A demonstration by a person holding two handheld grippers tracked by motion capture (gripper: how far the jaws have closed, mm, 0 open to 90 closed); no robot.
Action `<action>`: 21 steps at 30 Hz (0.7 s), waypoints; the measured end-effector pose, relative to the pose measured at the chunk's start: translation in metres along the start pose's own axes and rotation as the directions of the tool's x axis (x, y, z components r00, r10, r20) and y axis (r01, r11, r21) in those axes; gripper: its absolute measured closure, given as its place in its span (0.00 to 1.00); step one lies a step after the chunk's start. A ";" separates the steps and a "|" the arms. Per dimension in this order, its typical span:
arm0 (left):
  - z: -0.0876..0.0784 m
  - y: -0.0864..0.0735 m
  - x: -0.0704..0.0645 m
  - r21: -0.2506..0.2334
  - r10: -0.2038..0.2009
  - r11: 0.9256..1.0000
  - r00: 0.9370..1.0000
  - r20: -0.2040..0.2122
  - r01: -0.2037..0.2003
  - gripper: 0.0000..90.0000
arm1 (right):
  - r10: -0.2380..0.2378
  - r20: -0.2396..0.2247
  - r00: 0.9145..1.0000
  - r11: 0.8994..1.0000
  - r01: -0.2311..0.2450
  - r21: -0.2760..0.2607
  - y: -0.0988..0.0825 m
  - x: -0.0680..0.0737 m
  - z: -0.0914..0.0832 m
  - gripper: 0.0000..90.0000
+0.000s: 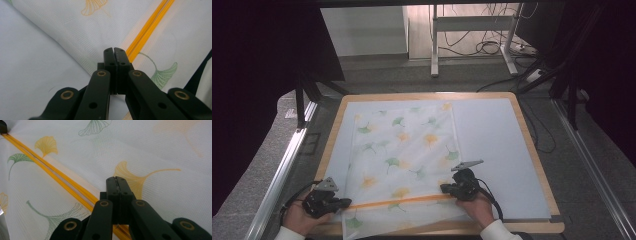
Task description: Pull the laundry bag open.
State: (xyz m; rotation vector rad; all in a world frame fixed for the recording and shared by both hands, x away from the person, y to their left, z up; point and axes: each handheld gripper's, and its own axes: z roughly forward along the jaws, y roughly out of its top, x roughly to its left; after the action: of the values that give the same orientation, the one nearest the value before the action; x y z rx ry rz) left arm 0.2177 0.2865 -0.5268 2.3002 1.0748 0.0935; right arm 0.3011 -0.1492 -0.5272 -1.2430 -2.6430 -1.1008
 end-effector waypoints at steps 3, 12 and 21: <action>-0.001 -0.001 0.001 -0.004 0.002 1.000 1.000 0.003 -0.002 1.00 | -0.001 0.002 1.000 1.000 0.001 0.000 0.000 0.000 0.000 1.00; 0.001 -0.001 0.003 -0.011 0.013 1.000 1.000 0.009 -0.013 1.00 | -0.003 -0.003 1.000 1.000 0.003 -0.004 0.000 0.000 0.000 1.00; 0.005 0.000 0.004 -0.036 -0.002 0.999 1.000 0.029 0.003 1.00 | -0.002 0.004 1.000 1.000 0.002 -0.015 -0.002 0.000 -0.001 0.99</action>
State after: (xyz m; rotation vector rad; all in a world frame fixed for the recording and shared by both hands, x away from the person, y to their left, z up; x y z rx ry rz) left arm 0.2218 0.2871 -0.5316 2.2609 1.0537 0.0779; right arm 0.2996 -0.1500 -0.5276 -1.2459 -2.6442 -1.1226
